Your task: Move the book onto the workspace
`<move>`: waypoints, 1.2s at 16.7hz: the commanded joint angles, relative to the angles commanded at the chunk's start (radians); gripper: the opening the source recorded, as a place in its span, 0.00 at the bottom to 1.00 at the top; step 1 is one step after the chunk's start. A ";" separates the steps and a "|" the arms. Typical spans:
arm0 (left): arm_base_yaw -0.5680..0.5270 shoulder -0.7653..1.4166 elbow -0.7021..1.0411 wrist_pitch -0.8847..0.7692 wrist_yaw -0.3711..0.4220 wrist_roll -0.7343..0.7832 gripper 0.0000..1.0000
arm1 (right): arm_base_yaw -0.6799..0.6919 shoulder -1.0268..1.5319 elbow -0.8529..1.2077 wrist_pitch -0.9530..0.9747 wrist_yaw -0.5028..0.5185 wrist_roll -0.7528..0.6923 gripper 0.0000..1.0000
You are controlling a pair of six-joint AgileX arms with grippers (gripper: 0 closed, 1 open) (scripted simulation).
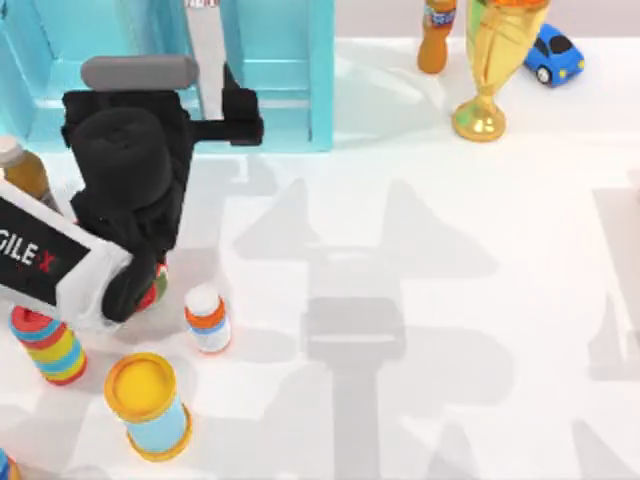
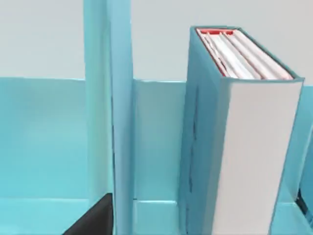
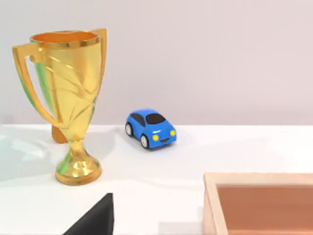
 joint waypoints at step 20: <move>0.020 0.347 0.382 -0.119 0.033 0.011 1.00 | 0.000 0.000 0.000 0.000 0.000 0.000 1.00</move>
